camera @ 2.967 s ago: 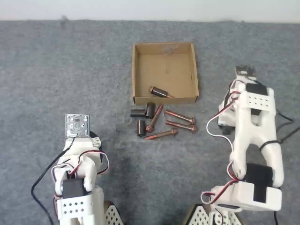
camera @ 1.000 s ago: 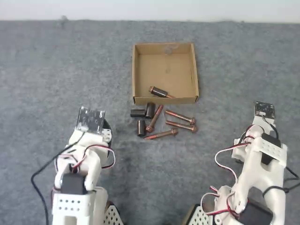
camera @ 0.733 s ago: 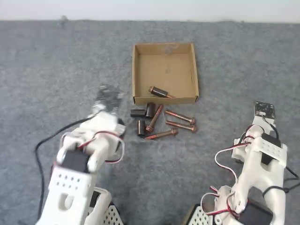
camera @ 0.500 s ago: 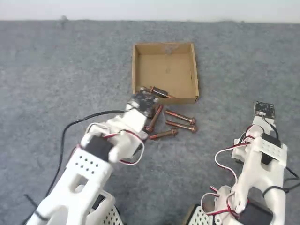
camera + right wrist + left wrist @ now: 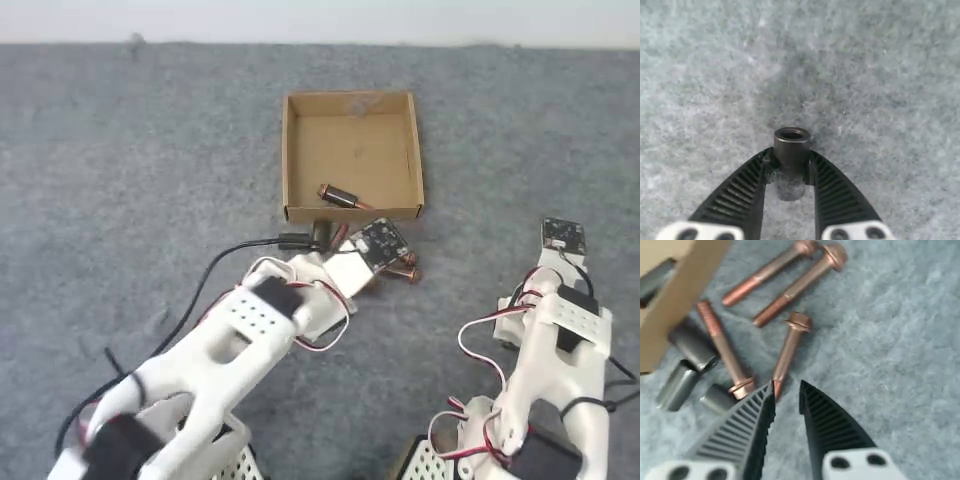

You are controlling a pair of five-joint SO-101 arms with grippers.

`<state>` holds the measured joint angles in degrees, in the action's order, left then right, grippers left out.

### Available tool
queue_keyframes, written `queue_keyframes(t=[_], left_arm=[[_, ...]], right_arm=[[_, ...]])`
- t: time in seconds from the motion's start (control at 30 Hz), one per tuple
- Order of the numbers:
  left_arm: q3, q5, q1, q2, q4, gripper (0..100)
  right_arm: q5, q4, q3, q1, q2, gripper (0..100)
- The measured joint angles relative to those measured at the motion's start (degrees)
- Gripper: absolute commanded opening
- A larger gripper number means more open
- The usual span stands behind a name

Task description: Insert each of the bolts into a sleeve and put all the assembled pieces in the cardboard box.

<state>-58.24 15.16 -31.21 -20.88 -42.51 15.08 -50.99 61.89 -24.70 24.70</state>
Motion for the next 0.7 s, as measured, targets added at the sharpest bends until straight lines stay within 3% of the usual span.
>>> queue_keyframes(t=[0.17,0.5,0.7], left_arm=[[4.13,-0.09,-0.35,6.86,1.76,8],[11.69,7.65,-0.35,15.47,1.58,8],[21.71,11.78,-0.26,24.7,-3.78,8]], right_arm=[[1.85,0.0,0.09,0.0,0.0,0.7],[2.2,0.0,0.09,0.0,0.0,0.7],[4.13,0.0,0.09,0.0,0.0,0.7]])
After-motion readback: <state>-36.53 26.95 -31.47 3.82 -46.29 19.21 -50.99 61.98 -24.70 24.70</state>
